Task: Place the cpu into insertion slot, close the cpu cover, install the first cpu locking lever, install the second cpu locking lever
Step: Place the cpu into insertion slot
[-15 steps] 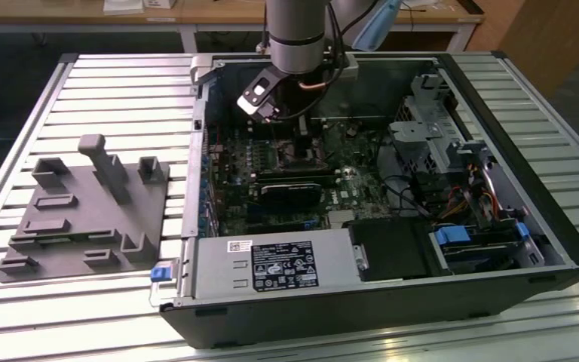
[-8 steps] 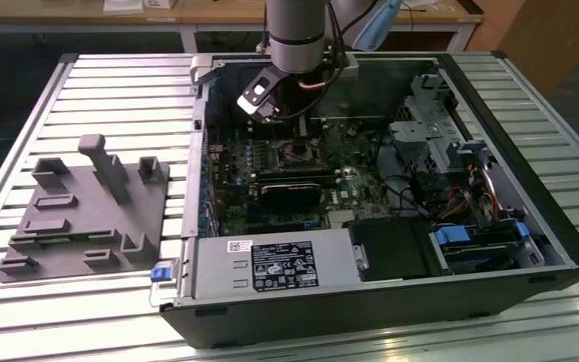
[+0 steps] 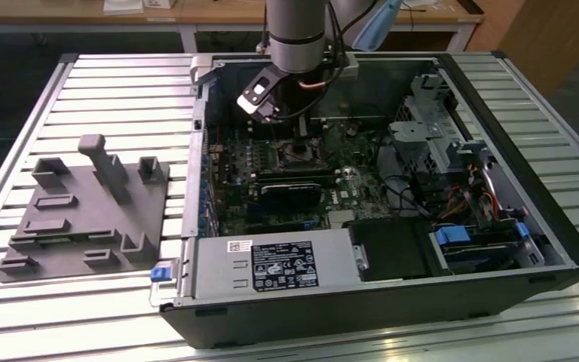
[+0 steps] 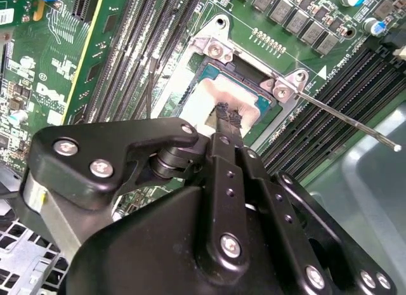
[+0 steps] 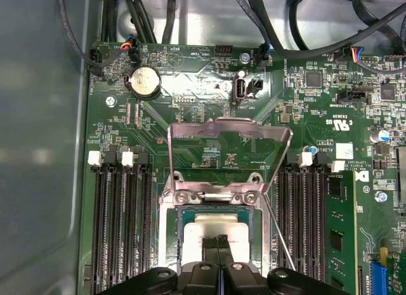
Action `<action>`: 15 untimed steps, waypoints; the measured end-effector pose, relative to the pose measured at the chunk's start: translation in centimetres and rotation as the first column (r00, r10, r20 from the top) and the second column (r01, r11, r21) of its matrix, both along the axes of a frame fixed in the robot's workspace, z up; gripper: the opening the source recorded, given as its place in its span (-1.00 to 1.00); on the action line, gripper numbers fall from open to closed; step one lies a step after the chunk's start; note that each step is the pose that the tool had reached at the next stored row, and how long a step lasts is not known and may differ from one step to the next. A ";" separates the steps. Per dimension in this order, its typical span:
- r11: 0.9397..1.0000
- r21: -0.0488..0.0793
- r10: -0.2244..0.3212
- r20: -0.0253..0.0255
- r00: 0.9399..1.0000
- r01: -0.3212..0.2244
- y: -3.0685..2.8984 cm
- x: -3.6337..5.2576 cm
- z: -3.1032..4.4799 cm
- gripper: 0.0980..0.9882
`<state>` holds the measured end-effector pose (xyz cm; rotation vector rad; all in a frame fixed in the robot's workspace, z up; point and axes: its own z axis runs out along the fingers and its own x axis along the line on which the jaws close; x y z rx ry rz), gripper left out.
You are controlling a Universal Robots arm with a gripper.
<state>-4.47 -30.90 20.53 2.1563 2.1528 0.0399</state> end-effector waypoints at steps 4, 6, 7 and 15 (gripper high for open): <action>1.000 0.000 -0.028 0.000 1.000 0.028 -0.01 0.00 -0.07 -0.98; 0.999 0.000 -0.048 0.000 0.999 0.048 -0.01 0.00 -0.13 -0.98; 0.999 0.000 -0.052 0.000 0.999 0.052 -0.01 0.00 -0.16 -0.98; 0.998 0.000 -0.058 0.000 0.998 0.058 -0.01 0.00 -0.56 -0.98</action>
